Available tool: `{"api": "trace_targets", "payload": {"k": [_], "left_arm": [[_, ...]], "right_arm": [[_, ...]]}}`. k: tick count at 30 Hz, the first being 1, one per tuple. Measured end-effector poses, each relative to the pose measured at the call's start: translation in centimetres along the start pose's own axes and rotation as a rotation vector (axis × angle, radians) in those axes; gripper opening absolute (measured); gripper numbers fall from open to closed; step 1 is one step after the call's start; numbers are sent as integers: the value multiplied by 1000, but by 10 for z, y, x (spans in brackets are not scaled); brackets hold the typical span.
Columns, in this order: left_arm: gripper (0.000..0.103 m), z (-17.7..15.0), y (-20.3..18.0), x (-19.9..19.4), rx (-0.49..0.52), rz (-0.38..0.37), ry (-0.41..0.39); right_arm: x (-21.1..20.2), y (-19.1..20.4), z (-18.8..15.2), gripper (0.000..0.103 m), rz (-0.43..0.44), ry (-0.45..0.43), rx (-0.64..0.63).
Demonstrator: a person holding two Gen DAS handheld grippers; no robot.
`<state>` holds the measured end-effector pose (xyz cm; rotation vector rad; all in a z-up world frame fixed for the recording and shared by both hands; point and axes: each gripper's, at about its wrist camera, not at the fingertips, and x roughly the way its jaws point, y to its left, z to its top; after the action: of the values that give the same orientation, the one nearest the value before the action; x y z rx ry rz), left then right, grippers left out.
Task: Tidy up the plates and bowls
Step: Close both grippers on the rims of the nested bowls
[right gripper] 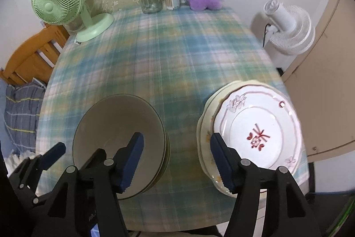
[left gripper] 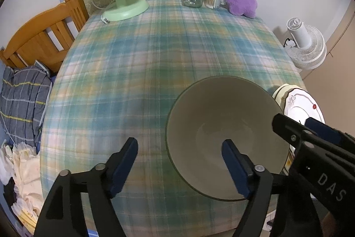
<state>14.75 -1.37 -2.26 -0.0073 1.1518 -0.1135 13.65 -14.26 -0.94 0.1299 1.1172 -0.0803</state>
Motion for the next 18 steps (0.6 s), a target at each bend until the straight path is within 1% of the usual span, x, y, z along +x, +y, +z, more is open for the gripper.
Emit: {"api": "trace_targets", "payload": {"k": [2,4,6,9,15,17,18], "left_arm": [[85,-1,-2,4,-1,6,7],[86,-1,-5,10,-4,27,21],[86,-1,-6,17,-26,30,41],[86,-1,-7,23,-56,35,64],[86,0,-7,31,-100,70,92],[86,1,-8,32,-105,80,95],[86,1,-8,33,-102,88,95]], "right_arm": [[5,-3,1,66,25,12,8],[13,-5,3,66,55,17,10],[21,-6,4,66,67,31,8],[37,-9,5,66,115,74,15],[63,-12,8,65,210,153,22],[69,-13,10,64,227,168,27],[71,-14,11,61,234,174,30]]}}
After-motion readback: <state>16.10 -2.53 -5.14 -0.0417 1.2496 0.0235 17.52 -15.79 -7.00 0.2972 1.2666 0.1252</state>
